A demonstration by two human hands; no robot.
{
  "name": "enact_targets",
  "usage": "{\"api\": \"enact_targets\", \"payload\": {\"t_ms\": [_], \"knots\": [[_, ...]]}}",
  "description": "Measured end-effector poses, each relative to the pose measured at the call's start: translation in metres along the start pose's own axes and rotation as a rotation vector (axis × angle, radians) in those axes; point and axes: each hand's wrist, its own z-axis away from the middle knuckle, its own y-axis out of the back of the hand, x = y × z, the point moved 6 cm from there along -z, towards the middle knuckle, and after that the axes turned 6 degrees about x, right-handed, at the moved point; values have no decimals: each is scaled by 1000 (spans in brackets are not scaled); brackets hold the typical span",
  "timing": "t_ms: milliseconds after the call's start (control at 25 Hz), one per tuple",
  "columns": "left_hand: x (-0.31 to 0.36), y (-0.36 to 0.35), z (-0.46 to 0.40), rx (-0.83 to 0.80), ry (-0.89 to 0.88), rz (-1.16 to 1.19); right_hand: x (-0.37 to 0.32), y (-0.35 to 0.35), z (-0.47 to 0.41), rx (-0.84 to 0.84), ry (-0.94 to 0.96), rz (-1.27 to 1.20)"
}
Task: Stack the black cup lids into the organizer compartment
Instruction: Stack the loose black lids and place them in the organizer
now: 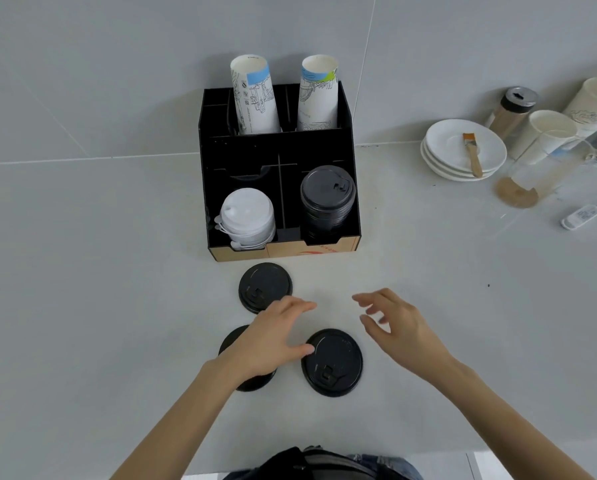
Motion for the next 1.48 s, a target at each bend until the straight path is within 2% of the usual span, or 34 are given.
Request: {"api": "enact_targets", "payload": {"t_ms": [160,360,840,1240,1480], "knots": [[-5,-15,4,-97,-12,-79,8,-12,23,-52,-70,12],[-9,-29,5,-143,-25,-129,9,-28,33,-88,-124,26],[-9,-33,5,-21,-19,-131,-10,-47,9,-99,-93,-45],[-17,-24,0,204,69,-166,-12,-52,11,-50,-50,-58],[-18,-24,-2,185,101,-176,-9,-56,17,-117,-40,7]]}}
